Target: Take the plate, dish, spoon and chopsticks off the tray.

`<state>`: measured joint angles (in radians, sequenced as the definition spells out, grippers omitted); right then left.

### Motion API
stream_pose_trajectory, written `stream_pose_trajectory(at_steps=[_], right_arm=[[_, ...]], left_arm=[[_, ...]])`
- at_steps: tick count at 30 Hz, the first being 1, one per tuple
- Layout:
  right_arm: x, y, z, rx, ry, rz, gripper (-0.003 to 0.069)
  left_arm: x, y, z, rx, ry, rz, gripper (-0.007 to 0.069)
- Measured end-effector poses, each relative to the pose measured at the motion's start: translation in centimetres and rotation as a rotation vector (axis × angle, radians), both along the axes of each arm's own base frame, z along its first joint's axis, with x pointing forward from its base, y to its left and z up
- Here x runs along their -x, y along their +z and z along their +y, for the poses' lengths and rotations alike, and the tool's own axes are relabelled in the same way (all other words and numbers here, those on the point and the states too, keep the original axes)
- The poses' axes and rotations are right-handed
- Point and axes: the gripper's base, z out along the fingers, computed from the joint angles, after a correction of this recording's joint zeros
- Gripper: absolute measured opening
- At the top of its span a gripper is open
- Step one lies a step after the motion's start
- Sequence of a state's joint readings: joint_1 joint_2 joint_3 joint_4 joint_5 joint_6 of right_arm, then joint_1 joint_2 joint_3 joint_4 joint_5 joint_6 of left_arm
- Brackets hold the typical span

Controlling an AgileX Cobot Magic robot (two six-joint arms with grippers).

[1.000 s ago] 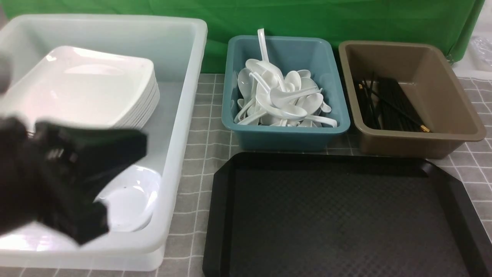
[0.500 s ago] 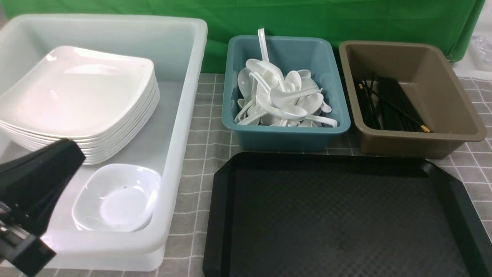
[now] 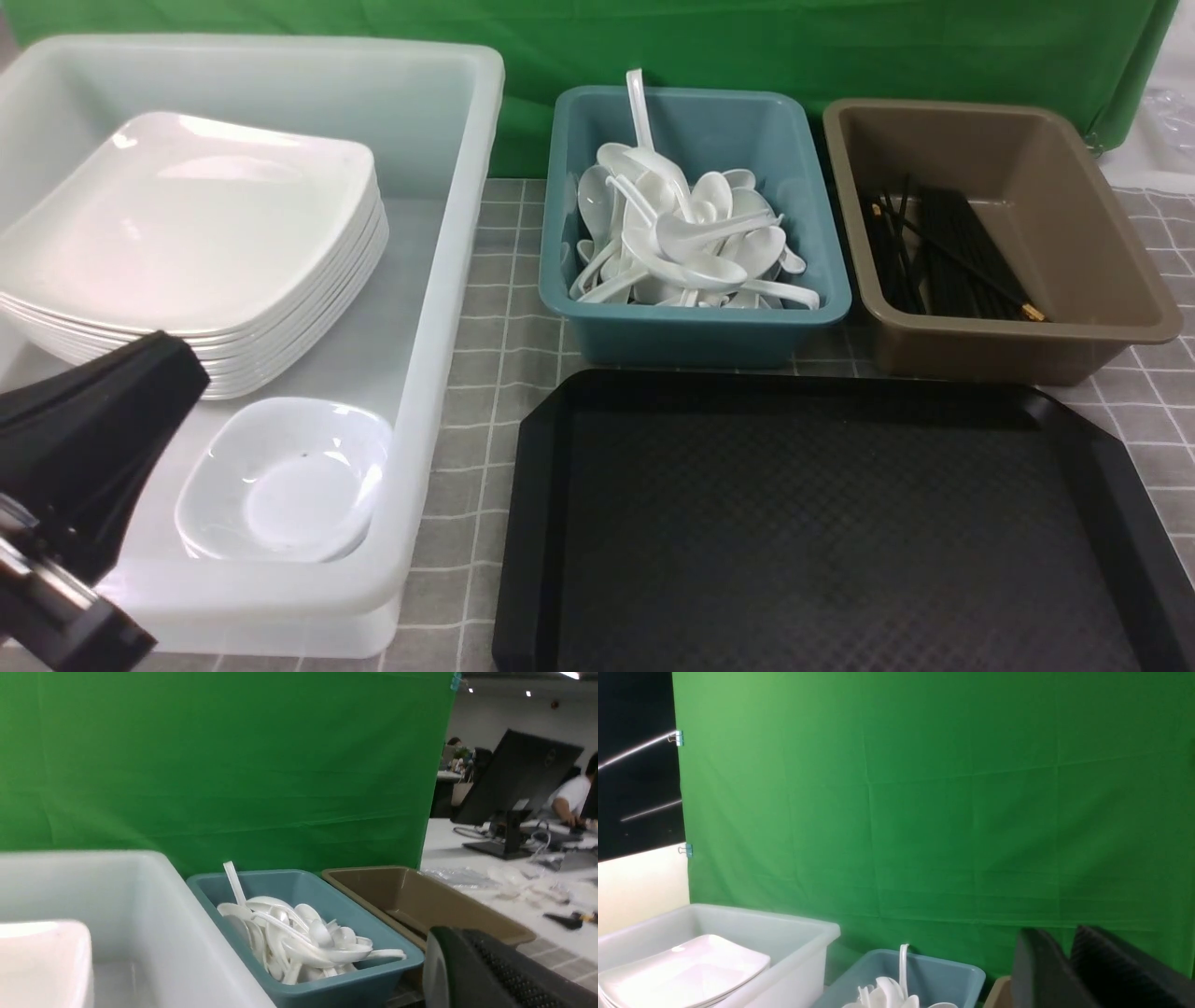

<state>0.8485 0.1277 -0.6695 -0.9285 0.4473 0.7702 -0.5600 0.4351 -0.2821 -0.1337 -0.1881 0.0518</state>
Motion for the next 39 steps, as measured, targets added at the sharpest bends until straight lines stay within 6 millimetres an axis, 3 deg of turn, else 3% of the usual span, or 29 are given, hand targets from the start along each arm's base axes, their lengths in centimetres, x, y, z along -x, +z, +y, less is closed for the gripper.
stream_pose_trajectory(at_steps=[6, 10, 18, 22, 25, 39], right_arm=[[0.0, 0.0, 0.0, 0.000, 0.000, 0.000, 0.0165], [0.0, 0.0, 0.0, -0.001, 0.000, -0.001, 0.0172], [0.0, 0.0, 0.0, -0.001, -0.001, 0.000, 0.0190], [0.0, 0.0, 0.0, 0.000, -0.001, 0.001, 0.0199], [0.0, 0.0, 0.0, 0.000, -0.002, 0.001, 0.0206], [0.0, 0.0, 0.0, 0.000, -0.003, 0.003, 0.0227]], left_arm=[[0.1, -0.5, 0.0, -0.098, -0.005, -0.006, 0.0002], [0.7, -1.8, 1.2, -0.115, 0.087, 0.005, 0.0002], [2.5, -7.7, 4.9, -0.104, 0.492, 0.031, 0.0002], [3.0, -8.6, 5.3, -0.111, 0.556, 0.061, 0.0002], [3.1, -9.8, 5.3, -0.149, 0.547, 0.188, 0.0002], [3.2, -10.1, 5.2, -0.171, 0.535, 0.212, 0.0002]])
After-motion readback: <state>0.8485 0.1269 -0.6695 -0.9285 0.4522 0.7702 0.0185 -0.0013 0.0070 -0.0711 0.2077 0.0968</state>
